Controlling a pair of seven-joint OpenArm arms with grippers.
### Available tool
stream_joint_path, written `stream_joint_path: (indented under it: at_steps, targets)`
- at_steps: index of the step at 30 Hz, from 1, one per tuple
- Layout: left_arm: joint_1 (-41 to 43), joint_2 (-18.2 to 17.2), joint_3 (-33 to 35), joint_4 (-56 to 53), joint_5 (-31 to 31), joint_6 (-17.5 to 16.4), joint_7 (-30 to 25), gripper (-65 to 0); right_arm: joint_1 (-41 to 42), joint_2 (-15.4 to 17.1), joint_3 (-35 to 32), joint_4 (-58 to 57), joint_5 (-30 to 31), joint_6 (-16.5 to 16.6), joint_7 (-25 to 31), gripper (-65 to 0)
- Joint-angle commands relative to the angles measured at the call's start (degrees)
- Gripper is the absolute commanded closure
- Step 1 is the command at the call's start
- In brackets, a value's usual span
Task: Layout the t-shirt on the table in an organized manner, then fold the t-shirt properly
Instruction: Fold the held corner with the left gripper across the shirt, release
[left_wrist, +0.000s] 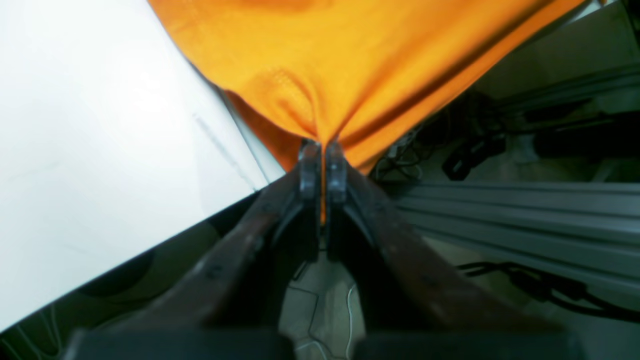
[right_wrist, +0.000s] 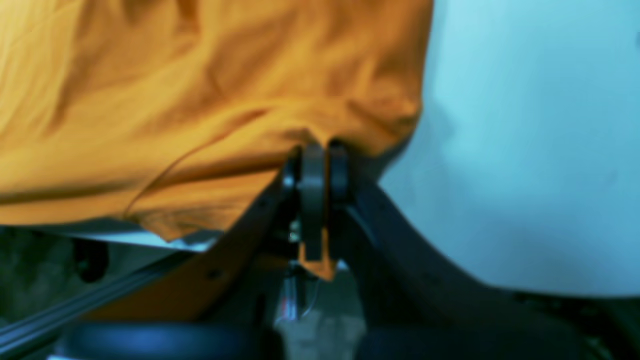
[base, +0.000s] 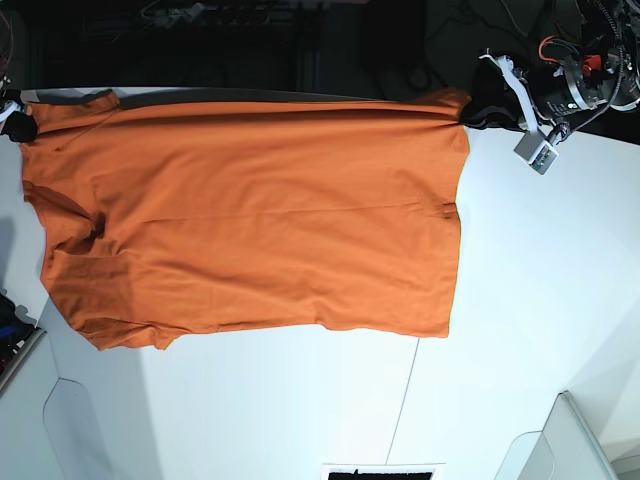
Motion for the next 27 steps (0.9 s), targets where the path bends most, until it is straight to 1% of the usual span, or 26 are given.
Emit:
stream_joint_path:
  at_steps: [1, 4, 6, 9, 13, 17, 19, 23, 27]
  targets:
    - [0.1, -1.0, -0.4, 1.1, -0.8, -0.3, -1.0, 0.0, 0.3, 1.6, 0.9, 2.0, 0.9, 0.4, 1.0, 0.0]
    - [-0.2, -1.5, -0.4, 1.0, -0.7, -0.3, -3.7, 0.0, 0.3, 1.6, 0.9, 5.2, 0.9, 0.4, 1.6, 0.0]
    - [-0.8, -1.6, -0.4, 1.0, 0.2, -0.3, -4.4, 0.0, 0.6, 1.6, 0.9, 6.2, 0.9, 0.4, 2.5, 0.0]
    - [-2.8, -1.6, -0.4, 0.0, 1.5, -0.3, -5.2, 0.0, 3.5, 1.5, 0.9, 6.0, 0.4, 0.4, 2.5, 0.0]
    - [-6.8, -1.6, 0.4, -4.5, 2.8, -0.3, -7.2, 0.0, 8.2, 1.4, 0.8, 3.8, 0.0, 0.5, 2.9, 0.0]
    - [-13.5, -1.6, 3.8, -11.5, 4.6, -0.3, -7.8, 0.0, 14.1, 1.4, -0.5, -1.4, -0.4, 0.5, 3.7, 0.0]
    - [-16.8, -1.6, 6.2, -14.2, 5.7, -0.3, -7.8, 0.0, 17.2, 1.4, -2.0, -4.3, -1.0, 0.5, 3.7, 0.0]
    - [-21.8, -1.6, 10.2, -19.1, 11.0, -0.3, -9.9, 0.0, 21.6, 1.4, -6.6, -8.6, -1.7, 1.1, 4.4, 0.0]
    - [-24.9, -1.6, 12.6, -24.8, 12.2, -0.3, -10.3, 0.0, 25.1, 1.1, -12.5, -10.5, -6.7, 0.9, 5.7, 0.0]
